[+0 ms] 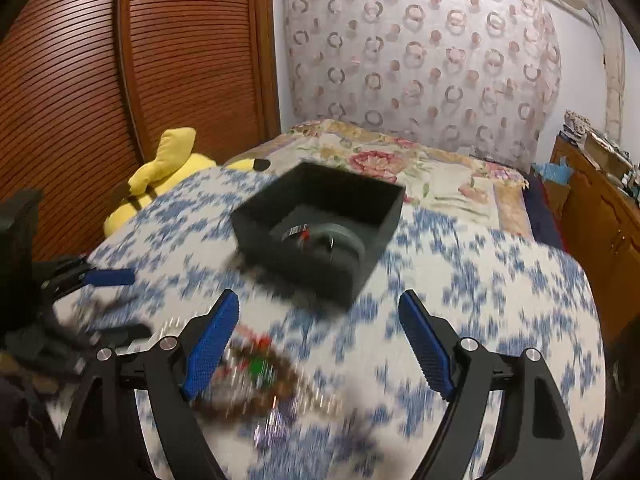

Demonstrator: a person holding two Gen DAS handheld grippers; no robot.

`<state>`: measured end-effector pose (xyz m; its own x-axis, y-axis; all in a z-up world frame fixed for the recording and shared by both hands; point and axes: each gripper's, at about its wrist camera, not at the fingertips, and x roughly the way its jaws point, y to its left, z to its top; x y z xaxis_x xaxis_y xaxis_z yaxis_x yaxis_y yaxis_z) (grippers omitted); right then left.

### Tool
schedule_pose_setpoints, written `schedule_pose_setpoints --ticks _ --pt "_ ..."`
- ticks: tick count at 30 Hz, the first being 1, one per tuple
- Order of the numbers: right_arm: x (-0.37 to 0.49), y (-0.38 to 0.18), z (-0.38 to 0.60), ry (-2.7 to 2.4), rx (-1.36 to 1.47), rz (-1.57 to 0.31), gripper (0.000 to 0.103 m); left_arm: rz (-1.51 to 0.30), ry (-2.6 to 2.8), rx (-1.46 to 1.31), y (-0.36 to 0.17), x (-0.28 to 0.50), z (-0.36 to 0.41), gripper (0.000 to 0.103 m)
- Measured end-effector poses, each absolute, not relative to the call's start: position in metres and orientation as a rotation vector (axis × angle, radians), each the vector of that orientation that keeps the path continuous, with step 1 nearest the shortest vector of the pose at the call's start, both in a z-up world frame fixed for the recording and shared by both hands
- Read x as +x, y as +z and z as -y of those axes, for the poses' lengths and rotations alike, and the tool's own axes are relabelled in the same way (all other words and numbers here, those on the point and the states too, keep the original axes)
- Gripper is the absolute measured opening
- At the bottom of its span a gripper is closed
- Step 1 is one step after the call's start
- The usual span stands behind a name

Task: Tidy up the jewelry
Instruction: 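Move both tools back to the jewelry pile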

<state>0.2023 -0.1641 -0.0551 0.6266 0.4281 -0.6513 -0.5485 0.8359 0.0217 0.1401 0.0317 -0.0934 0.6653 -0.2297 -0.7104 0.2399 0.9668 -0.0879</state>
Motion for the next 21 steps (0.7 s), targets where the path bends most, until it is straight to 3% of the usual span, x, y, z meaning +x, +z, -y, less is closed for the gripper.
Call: schedule_pose_setpoints --ticks 3,18,21 --pt "0.185 -0.068 0.170 0.558 -0.203 -0.720 0.084 -0.844 -0.291 0.017 -0.101 0.144 -0.026 0.051" --pt "0.126 -0.095 0.194 0.559 -0.158 -0.753 0.084 -0.871 -0.300 0.026 -0.105 0.155 -0.021 0.050" --pt "0.119 -0.096 0.192 0.551 -0.176 -0.732 0.084 -0.870 -0.301 0.024 -0.106 0.157 -0.021 0.041"
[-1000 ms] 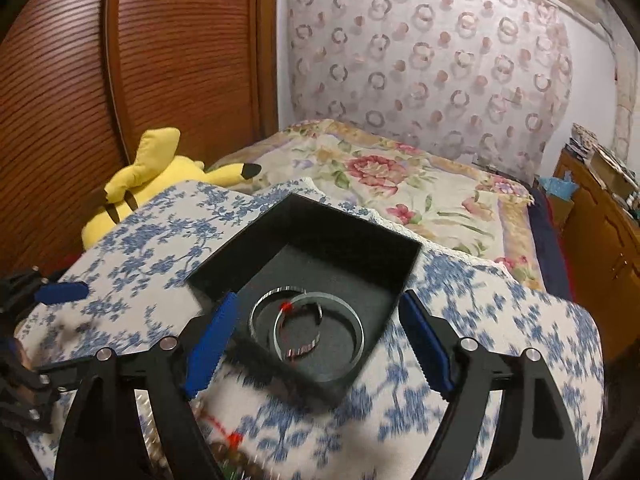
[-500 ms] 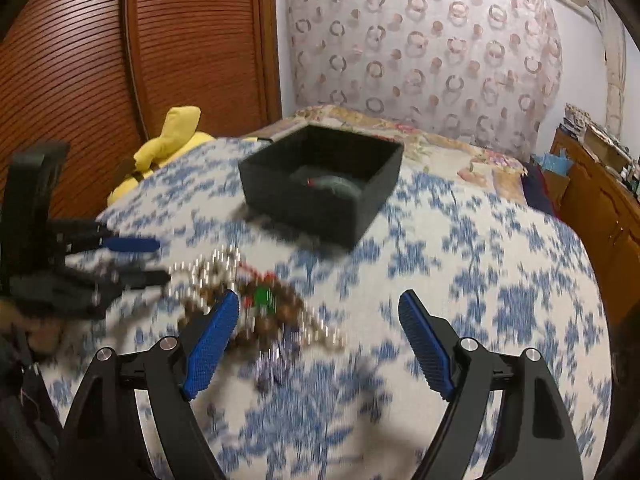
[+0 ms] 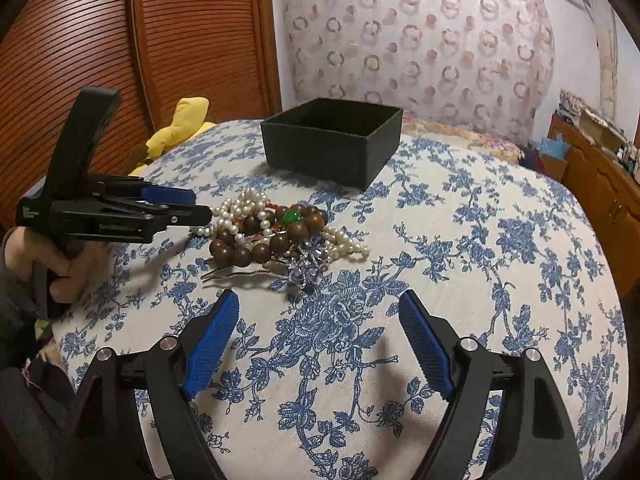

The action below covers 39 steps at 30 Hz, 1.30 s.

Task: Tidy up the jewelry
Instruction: 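Move both tools back to the jewelry pile, then grasp the pearl necklace with the left tool while the right tool grasps the brown bead bracelet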

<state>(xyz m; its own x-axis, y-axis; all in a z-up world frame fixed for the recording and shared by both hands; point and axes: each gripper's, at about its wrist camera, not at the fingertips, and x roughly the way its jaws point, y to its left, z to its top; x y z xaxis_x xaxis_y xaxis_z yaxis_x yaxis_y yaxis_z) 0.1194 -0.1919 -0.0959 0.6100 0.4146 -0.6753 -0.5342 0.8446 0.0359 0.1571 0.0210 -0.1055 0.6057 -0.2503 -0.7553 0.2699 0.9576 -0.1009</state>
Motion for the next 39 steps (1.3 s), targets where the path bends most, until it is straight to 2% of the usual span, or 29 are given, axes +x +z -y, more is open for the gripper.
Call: schedule_pose_setpoints --ticks 1,2,6,9,10,11,20,21,24,26,27,28,29,33,39 --pt "0.118 -0.096 0.192 0.549 -0.175 -0.725 0.084 -0.870 -0.303 0.023 -0.105 0.159 -0.021 0.034" --pt "0.118 -0.097 0.192 0.552 -0.175 -0.726 0.084 -0.872 -0.304 0.025 -0.106 0.160 -0.020 0.033" --pt "0.121 -0.098 0.194 0.552 -0.157 -0.732 0.084 -0.869 -0.286 0.086 -0.107 0.165 -0.012 0.037" --pt "0.119 -0.098 0.193 0.555 -0.153 -0.733 0.084 -0.873 -0.278 0.133 -0.109 0.166 -0.004 0.058" --pt "0.119 -0.099 0.193 0.556 -0.151 -0.734 0.084 -0.877 -0.261 0.160 -0.110 0.167 0.000 0.072" --pt "0.119 -0.099 0.193 0.556 -0.150 -0.735 0.084 -0.879 -0.237 0.169 -0.111 0.169 0.000 0.081" --pt "0.119 -0.099 0.194 0.553 -0.145 -0.734 0.084 -0.891 -0.248 0.145 -0.113 0.173 -0.005 0.081" --pt "0.120 -0.100 0.194 0.552 -0.144 -0.734 0.084 -0.889 -0.254 0.146 -0.112 0.172 -0.005 0.080" --pt "0.120 -0.100 0.194 0.550 -0.144 -0.733 0.084 -0.870 -0.283 0.152 -0.110 0.167 -0.003 0.059" --pt "0.120 -0.100 0.194 0.551 -0.144 -0.735 0.084 -0.861 -0.301 0.159 -0.108 0.165 -0.001 0.034" --pt "0.120 -0.100 0.194 0.551 -0.144 -0.734 0.084 -0.859 -0.318 0.166 -0.107 0.163 0.001 0.029" --pt "0.120 -0.100 0.194 0.550 -0.147 -0.734 0.084 -0.858 -0.332 0.170 -0.107 0.161 0.003 0.013" --pt "0.120 -0.100 0.194 0.551 -0.146 -0.734 0.084 -0.860 -0.342 0.173 -0.106 0.160 0.004 0.007" --pt "0.120 -0.100 0.194 0.546 -0.151 -0.731 0.084 -0.850 -0.356 0.152 -0.101 0.155 0.003 0.007" --pt "0.120 -0.100 0.194 0.546 -0.161 -0.735 0.084 -0.727 -0.334 0.032 -0.061 0.140 -0.019 0.007"
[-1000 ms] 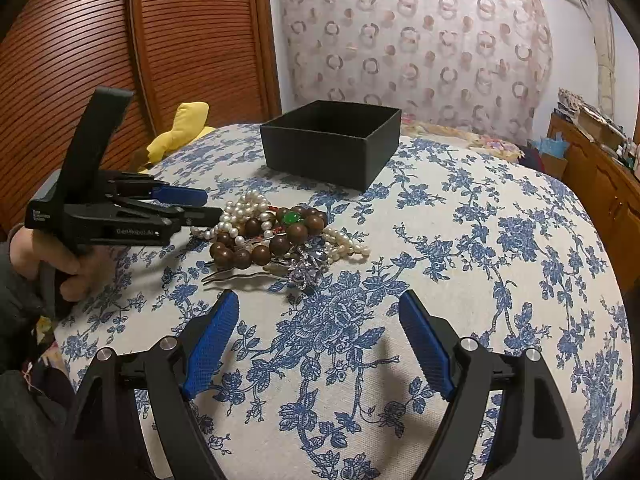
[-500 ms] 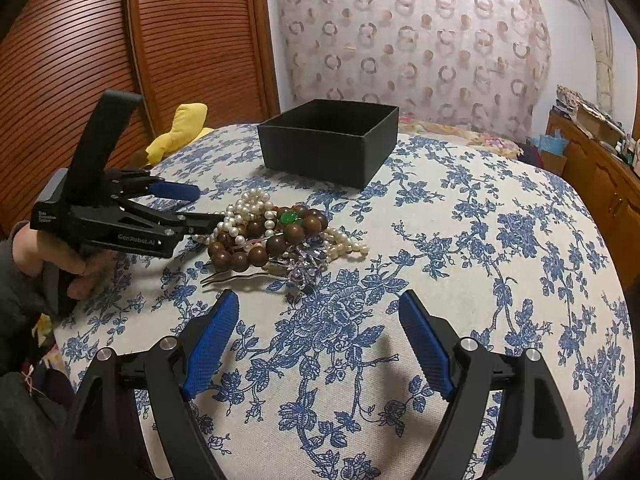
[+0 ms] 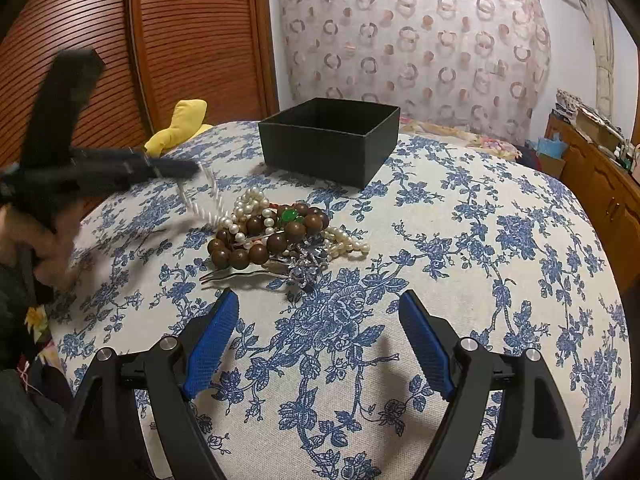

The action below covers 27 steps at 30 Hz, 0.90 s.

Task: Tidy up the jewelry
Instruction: 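Grasp the pearl necklace with the left tool while the right tool grasps the brown bead bracelet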

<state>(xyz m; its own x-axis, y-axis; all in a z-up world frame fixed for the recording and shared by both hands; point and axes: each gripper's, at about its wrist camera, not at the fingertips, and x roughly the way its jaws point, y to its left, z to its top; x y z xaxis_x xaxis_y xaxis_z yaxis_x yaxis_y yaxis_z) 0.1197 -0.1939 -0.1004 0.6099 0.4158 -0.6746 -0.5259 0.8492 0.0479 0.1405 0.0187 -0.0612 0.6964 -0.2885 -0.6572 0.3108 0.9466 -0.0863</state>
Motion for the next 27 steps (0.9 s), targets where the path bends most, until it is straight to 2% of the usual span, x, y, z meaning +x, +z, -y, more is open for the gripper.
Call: schedule_pose_setpoints --ticks 5,14,18,27 --pt "0.119 -0.097 0.188 0.548 -0.188 -0.726 0.084 -0.642 -0.327 0.015 -0.026 0.127 -0.027 0.007" --pt "0.137 -0.087 0.159 0.639 -0.215 -0.745 0.084 -0.560 -0.308 0.000 0.006 0.118 -0.035 0.007" --pt "0.148 -0.090 0.142 0.654 -0.267 -0.763 0.093 -0.533 -0.296 -0.004 0.018 0.115 -0.042 0.007" --pt "0.168 -0.104 0.120 0.678 -0.332 -0.829 0.093 -0.515 -0.282 -0.002 0.026 0.113 -0.046 0.007"
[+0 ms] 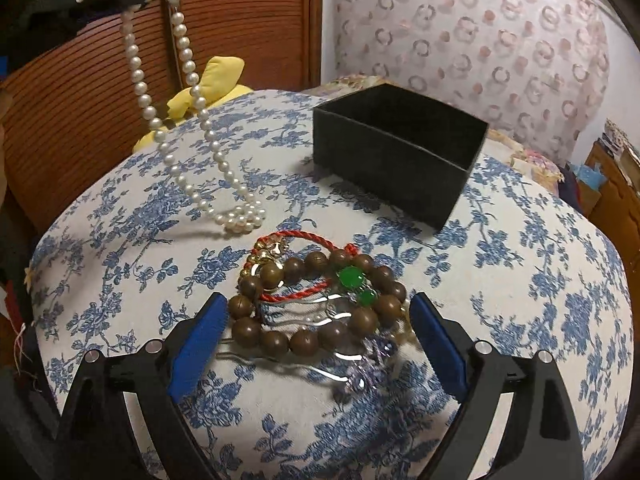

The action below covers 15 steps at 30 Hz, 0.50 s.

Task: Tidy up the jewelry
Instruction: 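Grasp the pearl necklace with the left tool while the right tool grasps the brown bead bracelet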

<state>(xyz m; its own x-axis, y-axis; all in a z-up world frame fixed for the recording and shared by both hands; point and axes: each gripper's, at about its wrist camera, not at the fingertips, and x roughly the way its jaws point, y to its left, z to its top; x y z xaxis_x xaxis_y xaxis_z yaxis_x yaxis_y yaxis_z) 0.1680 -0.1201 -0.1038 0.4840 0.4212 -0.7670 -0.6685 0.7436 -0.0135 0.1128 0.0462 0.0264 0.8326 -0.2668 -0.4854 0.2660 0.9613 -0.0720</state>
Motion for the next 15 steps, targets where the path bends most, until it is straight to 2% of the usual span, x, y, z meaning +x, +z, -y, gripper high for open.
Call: schedule_pose_setpoints --ticks 5,8,13,15 --pt "0.174 -0.106 0.116 0.691 -0.325 -0.850 0.092 -0.512 -0.283 0.001 0.028 0.112 -0.046 0.007" --pt "0.177 -0.104 0.118 0.693 -0.301 -0.852 0.078 -0.515 -0.283 -0.004 0.029 0.112 -0.047 0.007" --pt "0.181 -0.096 0.129 0.701 -0.231 -0.847 0.045 -0.526 -0.281 -0.003 0.028 0.113 -0.048 0.007" --pt "0.182 -0.094 0.131 0.707 -0.208 -0.852 0.038 -0.528 -0.281 -0.003 0.027 0.114 -0.048 0.007"
